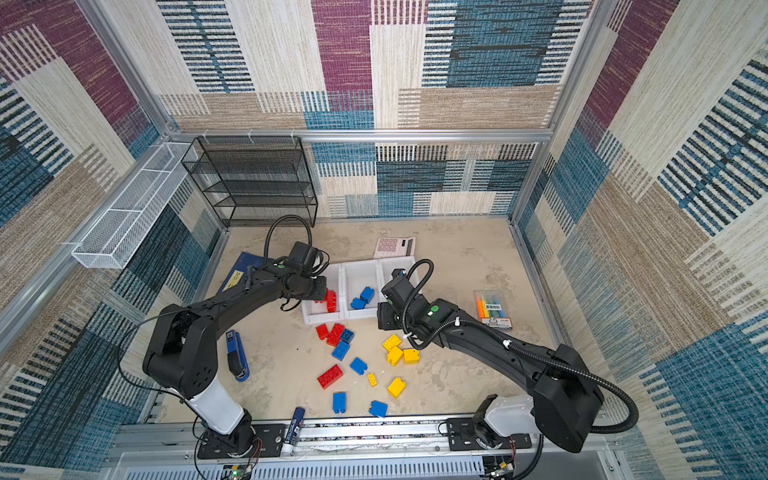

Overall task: Sort the legos into containers by color
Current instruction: 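Drop the red brick from the left gripper into the nearest compartment, then grasp a yellow brick with the right gripper while the left returns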

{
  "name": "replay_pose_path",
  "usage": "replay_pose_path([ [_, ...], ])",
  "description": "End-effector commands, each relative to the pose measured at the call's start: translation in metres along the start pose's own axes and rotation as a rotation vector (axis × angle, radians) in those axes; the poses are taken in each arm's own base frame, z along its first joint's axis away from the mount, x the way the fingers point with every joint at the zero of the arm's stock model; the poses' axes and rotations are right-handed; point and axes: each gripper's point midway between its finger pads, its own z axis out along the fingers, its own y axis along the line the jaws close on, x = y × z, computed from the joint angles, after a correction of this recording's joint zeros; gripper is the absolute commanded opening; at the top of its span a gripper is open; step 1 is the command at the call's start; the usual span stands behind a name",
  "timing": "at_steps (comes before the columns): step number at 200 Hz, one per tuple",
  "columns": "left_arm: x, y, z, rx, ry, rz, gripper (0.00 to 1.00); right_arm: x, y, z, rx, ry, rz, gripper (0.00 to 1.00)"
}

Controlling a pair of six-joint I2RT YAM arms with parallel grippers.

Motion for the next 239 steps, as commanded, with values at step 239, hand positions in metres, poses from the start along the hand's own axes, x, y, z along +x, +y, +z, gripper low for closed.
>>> replay_pose_path([
  [239,0.084,0.029,-0.068,0.054,-0.124,-0.232,0.54,0.076,-0.018,0.037,0.009,0.225,0.014,0.68],
])
